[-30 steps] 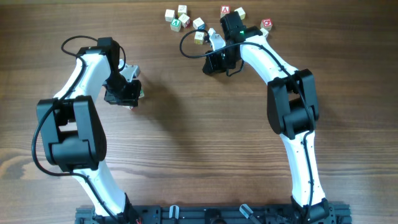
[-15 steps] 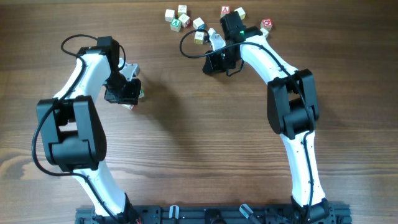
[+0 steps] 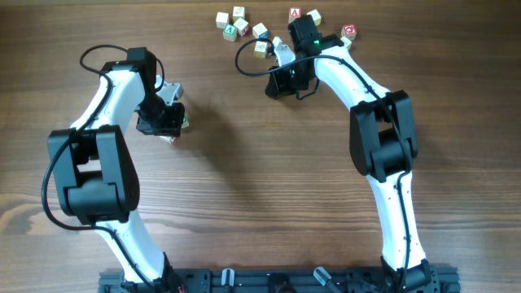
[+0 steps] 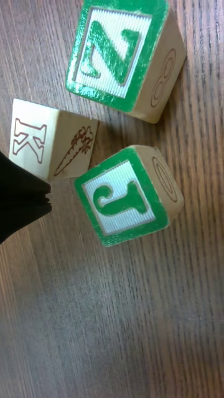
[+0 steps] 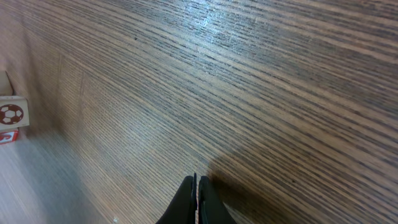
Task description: Form a circle
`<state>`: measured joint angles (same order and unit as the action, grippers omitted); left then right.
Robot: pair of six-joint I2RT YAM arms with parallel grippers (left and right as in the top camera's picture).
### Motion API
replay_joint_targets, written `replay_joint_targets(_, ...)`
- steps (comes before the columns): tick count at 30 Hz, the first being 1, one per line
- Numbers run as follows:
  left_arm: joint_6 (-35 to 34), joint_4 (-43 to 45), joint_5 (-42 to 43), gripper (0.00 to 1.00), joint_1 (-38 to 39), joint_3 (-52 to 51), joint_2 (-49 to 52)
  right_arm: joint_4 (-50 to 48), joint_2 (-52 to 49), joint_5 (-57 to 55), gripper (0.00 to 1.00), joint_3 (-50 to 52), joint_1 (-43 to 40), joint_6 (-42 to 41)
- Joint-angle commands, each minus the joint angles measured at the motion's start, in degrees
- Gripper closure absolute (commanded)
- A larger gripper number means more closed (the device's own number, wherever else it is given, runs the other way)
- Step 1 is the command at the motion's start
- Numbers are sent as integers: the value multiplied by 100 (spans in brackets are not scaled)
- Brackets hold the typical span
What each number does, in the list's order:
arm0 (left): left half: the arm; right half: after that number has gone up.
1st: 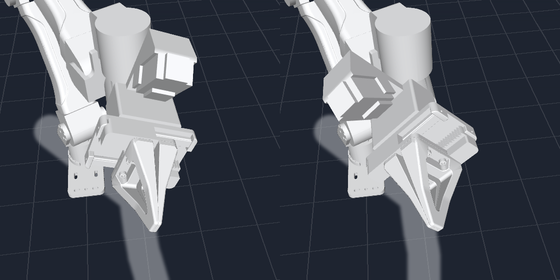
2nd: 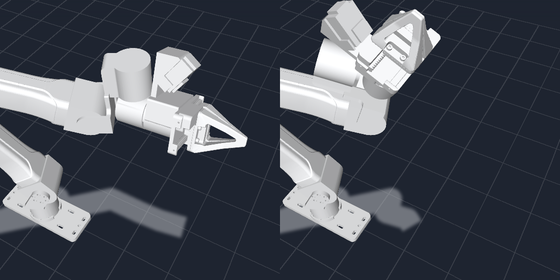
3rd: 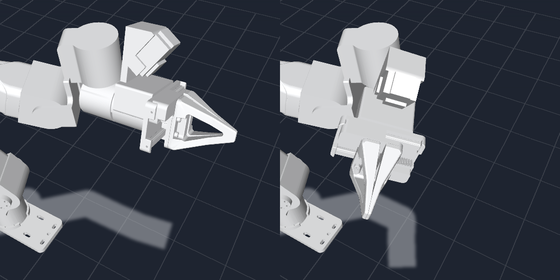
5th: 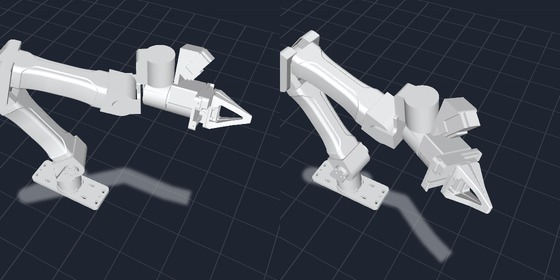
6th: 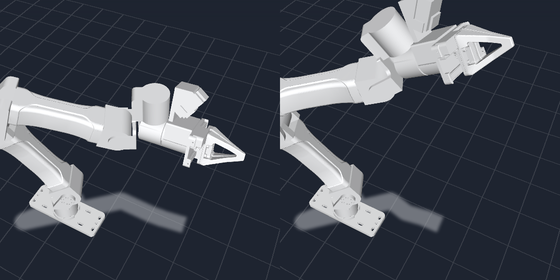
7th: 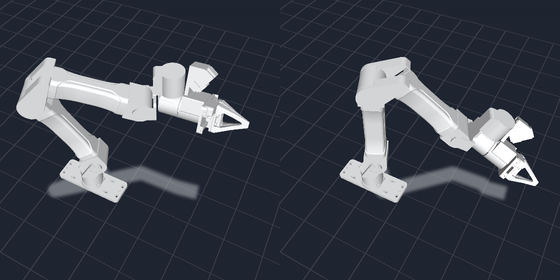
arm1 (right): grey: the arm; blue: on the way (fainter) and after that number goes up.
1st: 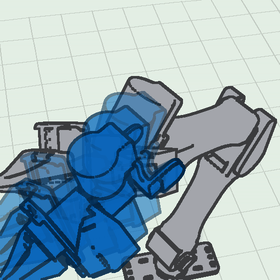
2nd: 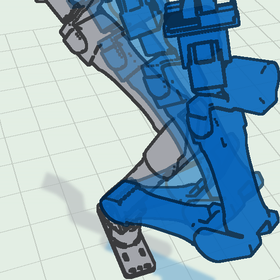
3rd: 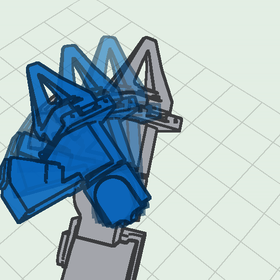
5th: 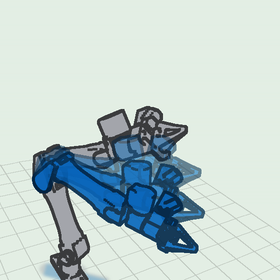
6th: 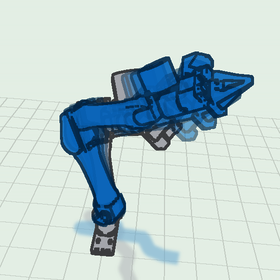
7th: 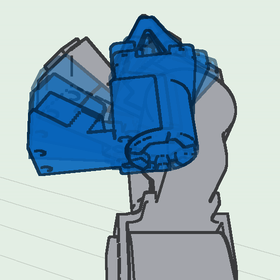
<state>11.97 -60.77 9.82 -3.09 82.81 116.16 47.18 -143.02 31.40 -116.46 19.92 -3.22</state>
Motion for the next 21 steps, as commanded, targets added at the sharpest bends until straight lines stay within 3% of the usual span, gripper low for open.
replay_joint_targets(1,111,17,-50,94,11,-48,-105,7,192,-59,96,-107,-24,-20)
replay_joint_targets(21,109,210,-33,96,9,-181,-105,-2,192,-59,96,-107,-24,-20)
